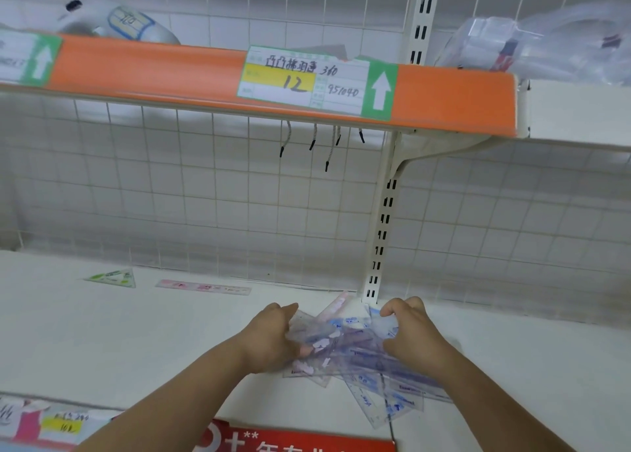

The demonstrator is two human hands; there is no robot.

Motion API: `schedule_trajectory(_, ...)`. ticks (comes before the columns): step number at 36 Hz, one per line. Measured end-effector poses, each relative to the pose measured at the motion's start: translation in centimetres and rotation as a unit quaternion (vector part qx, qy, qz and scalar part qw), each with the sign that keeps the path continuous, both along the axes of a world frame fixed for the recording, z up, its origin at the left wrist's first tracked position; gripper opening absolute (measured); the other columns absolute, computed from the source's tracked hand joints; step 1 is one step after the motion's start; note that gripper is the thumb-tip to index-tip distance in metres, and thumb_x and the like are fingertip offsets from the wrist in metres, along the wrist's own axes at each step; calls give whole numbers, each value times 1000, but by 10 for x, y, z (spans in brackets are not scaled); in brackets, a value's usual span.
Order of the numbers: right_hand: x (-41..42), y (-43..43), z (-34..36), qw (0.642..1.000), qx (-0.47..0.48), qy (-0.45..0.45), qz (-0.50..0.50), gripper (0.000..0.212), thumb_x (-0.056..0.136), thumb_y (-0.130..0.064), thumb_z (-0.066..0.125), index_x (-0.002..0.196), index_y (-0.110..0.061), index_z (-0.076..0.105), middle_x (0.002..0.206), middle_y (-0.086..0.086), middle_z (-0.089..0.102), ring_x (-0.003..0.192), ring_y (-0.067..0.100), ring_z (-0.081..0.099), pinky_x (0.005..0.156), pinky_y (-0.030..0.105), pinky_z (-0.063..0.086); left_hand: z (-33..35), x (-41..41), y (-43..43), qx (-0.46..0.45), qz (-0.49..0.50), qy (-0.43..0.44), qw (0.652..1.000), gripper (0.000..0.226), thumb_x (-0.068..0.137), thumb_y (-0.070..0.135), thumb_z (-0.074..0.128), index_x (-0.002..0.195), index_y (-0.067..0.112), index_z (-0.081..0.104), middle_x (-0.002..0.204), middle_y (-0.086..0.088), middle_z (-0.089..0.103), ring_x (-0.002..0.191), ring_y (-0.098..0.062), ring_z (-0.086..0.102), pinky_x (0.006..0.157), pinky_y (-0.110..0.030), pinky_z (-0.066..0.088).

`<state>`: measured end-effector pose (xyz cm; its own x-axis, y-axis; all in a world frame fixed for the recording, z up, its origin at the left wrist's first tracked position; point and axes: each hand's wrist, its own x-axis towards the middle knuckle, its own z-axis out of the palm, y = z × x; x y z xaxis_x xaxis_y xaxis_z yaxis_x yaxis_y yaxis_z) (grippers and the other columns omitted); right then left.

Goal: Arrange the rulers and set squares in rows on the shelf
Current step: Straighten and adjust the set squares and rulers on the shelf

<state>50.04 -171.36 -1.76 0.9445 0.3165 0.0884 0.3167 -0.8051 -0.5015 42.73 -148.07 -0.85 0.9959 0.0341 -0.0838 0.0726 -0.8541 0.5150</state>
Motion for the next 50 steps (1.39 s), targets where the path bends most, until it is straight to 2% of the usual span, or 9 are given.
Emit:
schedule_trajectory(3, -2, 3, 0, 1000, 5, -10, 9, 41, 83, -9, 66, 116, -25, 47, 114, -4, 29, 82, 4, 47, 65, 7, 38, 1, -6, 3, -3, 1, -31, 1000, 63, 87, 30, 66, 141, 15, 40, 120, -5, 44, 116, -20, 49, 89, -16, 36)
schedule_trajectory(6, -4, 6, 0, 999, 21, -23, 32, 37, 81, -7, 65, 109, -26, 50, 113, -5, 30, 82, 2, 46, 67, 3, 37, 0, -10, 6, -10, -8, -42, 999, 62, 78, 33, 75, 132, 22, 47, 109, 0, 46, 108, -16, 48, 84, -15, 36)
schedule_trajectory(10, -6, 12, 0, 998, 26, -33, 53, 37, 81, -5, 64, 112, -23, 55, 112, -4, 31, 81, 2, 46, 68, 2, 38, 0, -18, 13, -21, -8, -26, 999, 86, 76, 43, 76, 146, 18, 32, 124, -3, 41, 117, -16, 44, 93, -17, 35)
schedule_trajectory(13, -8, 18, 0, 998, 13, -26, 57, 39, 83, -8, 64, 119, -22, 54, 113, -4, 33, 82, 4, 47, 70, 5, 39, 1, -26, 19, -7, -10, -32, 999, 81, 81, 46, 71, 147, 18, 32, 117, 0, 39, 112, -15, 44, 92, -17, 34)
schedule_trajectory(18, -17, 41, 2, 997, -22, -18, 79, 47, 87, -22, 63, 132, -19, 50, 113, -7, 39, 101, 8, 46, 87, 13, 34, 4, -41, 36, 11, 0, -38, 999, 75, 79, 46, 72, 141, 21, 39, 111, 2, 45, 102, -13, 45, 93, -22, 38)
schedule_trajectory(24, -34, 85, 8, 991, -37, -27, 129, 48, 87, -21, 61, 134, -22, 52, 130, -7, 52, 118, 7, 48, 92, 12, 34, 0, -59, 79, 18, 37, -25, 999, 87, 79, 42, 74, 149, 24, 26, 135, -1, 46, 122, -18, 47, 107, -27, 37)
schedule_trajectory(34, -67, 194, 10, 985, -32, -61, 157, 46, 84, -26, 65, 128, -24, 56, 120, -9, 56, 99, 2, 47, 85, 12, 33, 0, -98, 186, 43, 68, -14, 997, 89, 80, 40, 74, 150, 28, 22, 139, -6, 40, 129, -22, 43, 110, -32, 36)
schedule_trajectory(38, -88, 247, 9, 986, -26, -48, 157, 46, 83, -28, 64, 129, -27, 55, 119, -11, 54, 100, 5, 50, 85, 15, 41, 6, -114, 242, 63, 64, -16, 996, 88, 81, 36, 72, 151, 25, 21, 138, -8, 38, 130, -22, 42, 108, -31, 36)
schedule_trajectory(50, -138, 356, 1, 986, -26, -23, 161, 45, 88, -30, 62, 131, -29, 52, 123, -10, 50, 108, 4, 46, 90, 14, 32, 15, -150, 376, 100, 59, -4, 993, 88, 82, 38, 72, 151, 21, 20, 141, -7, 43, 126, -22, 46, 103, -25, 35)
